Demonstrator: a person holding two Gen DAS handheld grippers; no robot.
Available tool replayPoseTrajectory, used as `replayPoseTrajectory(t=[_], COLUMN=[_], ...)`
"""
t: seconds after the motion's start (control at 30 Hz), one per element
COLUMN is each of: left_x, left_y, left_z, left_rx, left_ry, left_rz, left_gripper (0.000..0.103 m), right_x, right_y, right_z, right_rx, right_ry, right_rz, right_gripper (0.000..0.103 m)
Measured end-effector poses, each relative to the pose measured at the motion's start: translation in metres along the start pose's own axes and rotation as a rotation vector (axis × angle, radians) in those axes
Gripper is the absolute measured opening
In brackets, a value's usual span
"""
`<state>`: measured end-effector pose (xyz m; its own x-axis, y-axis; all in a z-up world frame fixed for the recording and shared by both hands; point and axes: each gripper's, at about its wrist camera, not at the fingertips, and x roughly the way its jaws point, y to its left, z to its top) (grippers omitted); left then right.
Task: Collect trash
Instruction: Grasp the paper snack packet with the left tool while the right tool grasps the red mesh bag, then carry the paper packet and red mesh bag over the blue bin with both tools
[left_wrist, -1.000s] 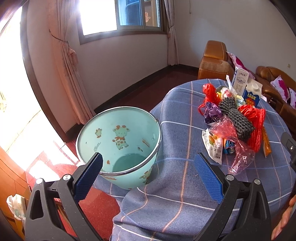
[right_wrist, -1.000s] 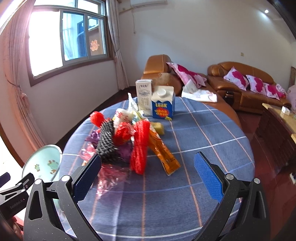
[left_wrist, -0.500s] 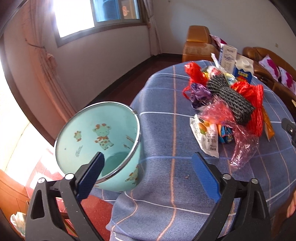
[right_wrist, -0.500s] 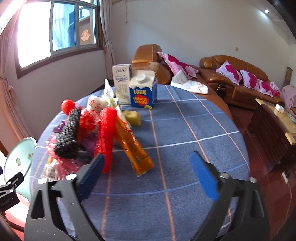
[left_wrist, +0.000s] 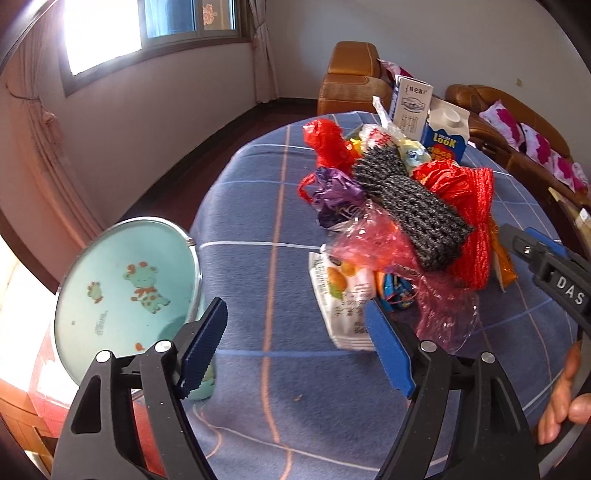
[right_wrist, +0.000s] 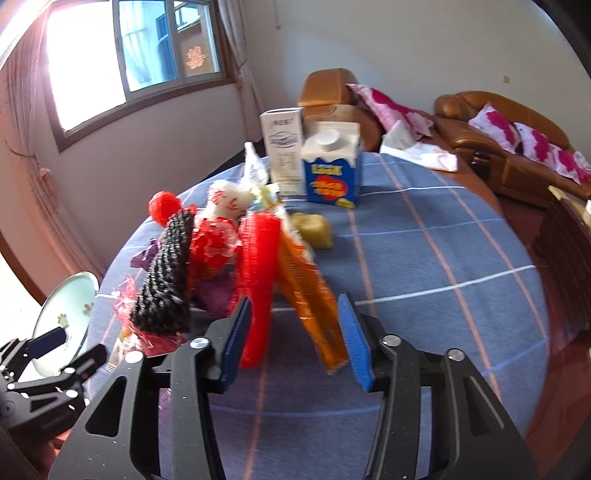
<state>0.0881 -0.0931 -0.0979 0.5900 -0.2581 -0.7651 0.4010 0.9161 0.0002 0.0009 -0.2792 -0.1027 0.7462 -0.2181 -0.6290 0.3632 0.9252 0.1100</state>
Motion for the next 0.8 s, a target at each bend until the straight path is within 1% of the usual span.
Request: replayPoseTrajectory(t=[0.07,0.1,0.17,0.2,0.23,0.27,0.3,0.33,0.4,0.43,0.47,0.57,0.63,0.7,0.8], left_x=[0.008,0.011,0.019,0.023,0.028,0.028,0.028,0.029,0.029,0.029,0.027,0.018,0.01,0.001,-0.002], left_y=[-0.004,-0.006,-0.01,-0.011,-0.01,-0.01,-0.011,-0.013,-0.013,-0.013,-0.013,-0.008,-0.005,0.0,0.005], left_z=[0.002,0.002,0.002,0.002,0.002,0.002,0.002,0.003,0.003,0.003,0.003,0.004,0.004,0.004,0.001], left_rx=[-0.008,-0.005,0.008,0.007,-0.008,-0.017,-0.011,0.001,-0.007,-0.008,-0.007,-0.018,-0.019,-0.023,-0.039], left_ry=[0.02,0.023,0.039,0.054,0.072,0.068,0.061,0.059,0.057,0.055,0.049,0.03,0.013,-0.005,0.003], left_rz=[-0.034,-0.037,-0.036,-0.046,-0.075,-0.085,-0.085,-0.095,-0.119,-0.121,-0.123,-0.134,-0.13,-0.125,-0.127], left_gripper=[0.074,0.073,0.064,0.056,0.051,0.051,0.046,0.037,0.03,0.028,0.026,0.014,0.001,0.001,0.003], right_x=[0.007,0.011,0.02,0.024,0.029,0.033,0.035,0.037,0.038,0.037,0.035,0.023,0.013,0.0,-0.017], right_y=[0.005,0.006,0.008,0.009,0.009,0.009,0.008,0.008,0.009,0.01,0.011,0.012,0.012,0.012,0.014], right_z=[0.002,0.002,0.003,0.004,0.004,0.004,0.004,0.003,0.003,0.003,0.003,0.005,0.007,0.009,0.01], right_rx=[-0.003,-0.004,-0.002,0.001,0.003,0.01,0.014,0.02,0.014,0.009,0.006,0.002,-0.002,-0.003,-0.006], right_ry=[0.015,0.022,0.04,0.051,0.064,0.077,0.083,0.09,0.092,0.089,0.085,0.053,0.026,-0.007,-0.049], right_rz=[0.016,0.021,0.033,0.039,0.042,0.05,0.057,0.065,0.074,0.074,0.075,0.071,0.068,0.065,0.065], right_gripper=[0.046,0.046,0.045,0.04,0.035,0.032,0.028,0.022,0.016,0.014,0.013,0.012,0.012,0.012,0.012])
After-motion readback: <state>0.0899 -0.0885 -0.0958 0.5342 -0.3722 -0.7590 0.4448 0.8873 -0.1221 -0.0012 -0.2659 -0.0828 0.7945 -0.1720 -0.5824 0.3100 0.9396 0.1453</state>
